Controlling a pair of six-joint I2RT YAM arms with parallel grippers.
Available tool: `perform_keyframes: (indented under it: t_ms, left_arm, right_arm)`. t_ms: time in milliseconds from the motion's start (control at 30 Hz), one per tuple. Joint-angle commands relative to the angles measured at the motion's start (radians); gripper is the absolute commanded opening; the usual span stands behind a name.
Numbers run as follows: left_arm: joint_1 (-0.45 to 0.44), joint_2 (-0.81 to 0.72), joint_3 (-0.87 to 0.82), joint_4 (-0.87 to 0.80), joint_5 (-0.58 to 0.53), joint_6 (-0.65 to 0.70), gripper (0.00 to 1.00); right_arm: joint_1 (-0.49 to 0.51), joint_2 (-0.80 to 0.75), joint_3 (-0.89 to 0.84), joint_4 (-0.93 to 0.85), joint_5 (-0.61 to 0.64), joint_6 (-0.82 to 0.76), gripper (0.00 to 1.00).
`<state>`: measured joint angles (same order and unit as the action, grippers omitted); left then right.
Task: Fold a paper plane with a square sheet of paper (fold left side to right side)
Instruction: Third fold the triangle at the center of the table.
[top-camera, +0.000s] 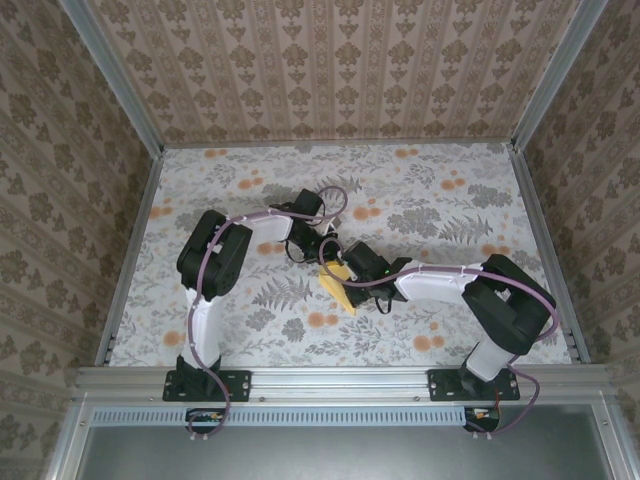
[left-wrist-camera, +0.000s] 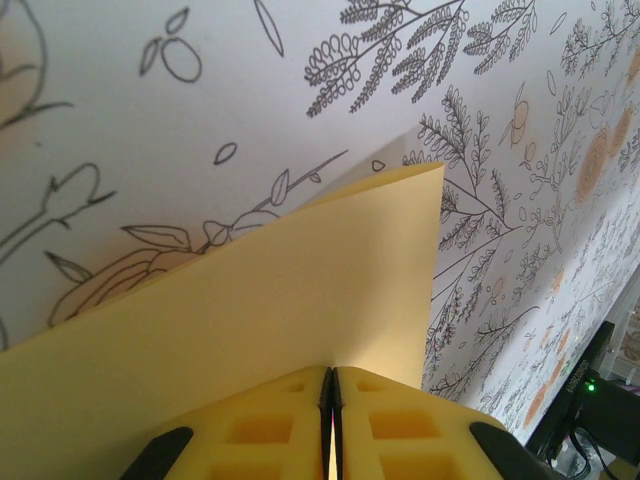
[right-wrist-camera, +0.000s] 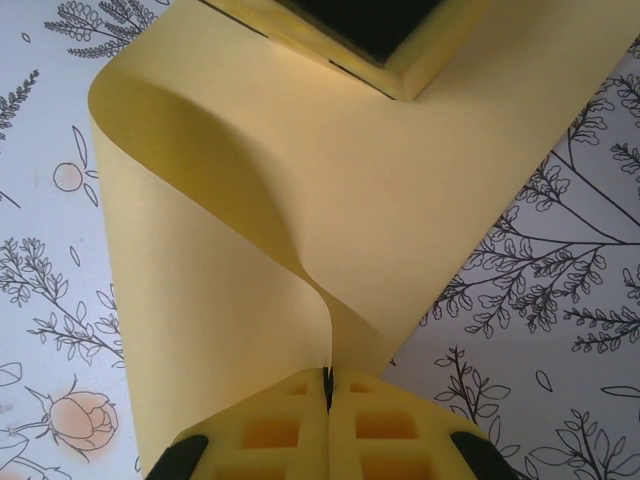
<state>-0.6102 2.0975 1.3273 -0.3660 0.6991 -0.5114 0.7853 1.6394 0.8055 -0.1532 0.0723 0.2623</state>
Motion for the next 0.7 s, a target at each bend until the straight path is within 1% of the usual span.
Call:
perform_keyframes:
  t_ms: [0, 433, 667]
  left_arm:
    - [-0.017, 0.046, 0.000, -0.037, -0.039, 0.017, 0.12]
    - [-0.017, 0.043, -0.002, -0.035, -0.036, 0.016, 0.13]
    - [-0.017, 0.013, 0.011, -0.046, -0.029, 0.023, 0.18]
  right_arm:
    - [-0.005, 0.011, 0.021, -0.029, 0.025, 0.008, 0.00]
    - [-0.005, 0.031, 0.026, -0.036, 0.007, 0.006, 0.00]
    - [-0.005, 0.046, 0.010, -0.054, -0.018, 0.008, 0.00]
